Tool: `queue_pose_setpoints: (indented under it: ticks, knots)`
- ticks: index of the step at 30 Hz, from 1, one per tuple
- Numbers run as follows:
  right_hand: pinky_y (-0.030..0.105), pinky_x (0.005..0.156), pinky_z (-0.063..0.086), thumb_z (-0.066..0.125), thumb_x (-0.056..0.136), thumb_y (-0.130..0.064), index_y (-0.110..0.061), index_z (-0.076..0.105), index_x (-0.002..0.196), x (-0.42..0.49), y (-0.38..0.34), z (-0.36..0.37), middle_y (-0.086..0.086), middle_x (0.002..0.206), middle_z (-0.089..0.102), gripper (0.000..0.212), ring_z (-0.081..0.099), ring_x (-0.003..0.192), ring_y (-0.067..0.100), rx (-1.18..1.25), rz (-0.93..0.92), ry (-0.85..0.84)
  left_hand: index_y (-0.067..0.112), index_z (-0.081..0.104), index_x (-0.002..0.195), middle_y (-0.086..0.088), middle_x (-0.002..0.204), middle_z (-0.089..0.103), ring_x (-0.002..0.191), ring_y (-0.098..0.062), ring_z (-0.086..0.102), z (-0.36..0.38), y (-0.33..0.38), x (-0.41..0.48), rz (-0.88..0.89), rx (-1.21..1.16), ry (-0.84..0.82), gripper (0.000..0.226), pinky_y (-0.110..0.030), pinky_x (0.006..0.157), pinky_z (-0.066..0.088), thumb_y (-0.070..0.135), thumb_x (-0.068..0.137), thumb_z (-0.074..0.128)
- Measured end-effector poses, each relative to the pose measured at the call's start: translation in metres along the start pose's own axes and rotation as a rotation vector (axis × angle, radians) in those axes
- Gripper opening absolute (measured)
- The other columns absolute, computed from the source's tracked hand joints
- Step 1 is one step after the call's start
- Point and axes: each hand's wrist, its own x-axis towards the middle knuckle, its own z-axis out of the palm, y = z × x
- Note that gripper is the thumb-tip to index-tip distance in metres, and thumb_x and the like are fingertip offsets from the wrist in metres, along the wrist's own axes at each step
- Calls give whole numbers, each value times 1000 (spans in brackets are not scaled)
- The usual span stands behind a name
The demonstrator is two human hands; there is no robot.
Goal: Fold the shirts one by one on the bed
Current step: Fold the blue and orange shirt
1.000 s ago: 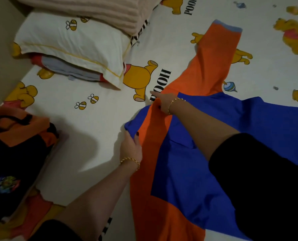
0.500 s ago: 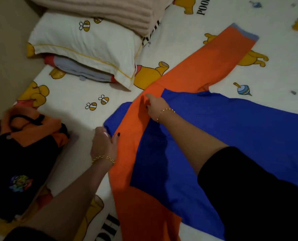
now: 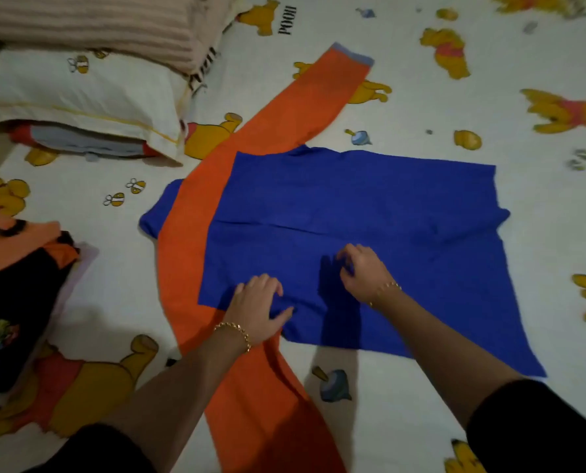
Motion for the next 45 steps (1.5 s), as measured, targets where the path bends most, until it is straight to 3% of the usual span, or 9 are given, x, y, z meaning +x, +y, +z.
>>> queue_pose_setpoints:
  ticks: [2,6,12,17,20,30,33,37,45]
  knots:
    - [38,85,42,60,82,-26,-14,51,111,-51,30,-5,6,107,52,33,47,104,27,-90,16,-118,24,48,107,6,104,48,99,-17,47,14,24,-12,115,116,-150,54,-35,82,33,66,73,43]
    - [36,87,31,61,73,-32,-19,39,122,-130,79,-6,0,123,39,55,39,114,24,-371,27,-351,20,37,126,1,121,42,111,-19,41,37,57,-25,139,385,-265,48,-36,94,31,37,84,52]
    - [39,97,37,49,90,-22,-18,33,131,-164,134,-3,4,130,40,44,40,118,24,-706,190,-129,17,34,130,-1,121,45,112,-19,45,55,74,-13,24,546,-189,42,-36,97,35,9,90,39]
    - [38,99,38,56,90,-17,-18,43,129,-177,174,-24,4,127,48,41,44,118,25,-737,393,-130,17,36,132,-1,123,51,109,-21,51,62,79,-9,36,625,-218,41,-39,98,33,10,92,36]
    - [36,97,39,51,91,-19,-21,54,125,-193,189,-28,1,122,55,34,47,115,23,-736,363,-166,19,39,129,-1,124,53,109,-22,51,65,83,-19,43,602,-280,41,-40,98,31,9,90,36]
    - [34,90,50,47,98,-22,-15,54,123,-217,198,-13,6,116,56,27,54,106,22,-527,391,-202,20,41,128,0,120,57,106,-20,53,71,90,-26,29,647,-346,36,-37,98,34,18,92,37]
    - [34,93,50,50,97,-22,-15,54,124,-222,197,-14,8,117,57,28,56,106,23,-475,425,-277,20,43,123,-1,120,57,107,-20,52,68,91,-30,30,595,-400,32,-38,100,32,22,91,41]
    - [35,91,50,53,94,-20,-13,47,125,-226,192,-22,10,116,56,32,54,105,24,-406,419,-321,24,41,93,6,92,52,87,-15,46,51,88,-33,41,339,-451,19,-35,88,35,31,82,55]
    - [35,79,49,57,87,-18,-9,49,109,-190,141,-68,12,109,55,26,53,95,26,-224,325,-318,20,46,82,1,78,55,75,-22,54,-1,98,-1,-15,2,-358,17,-34,68,44,27,80,61]
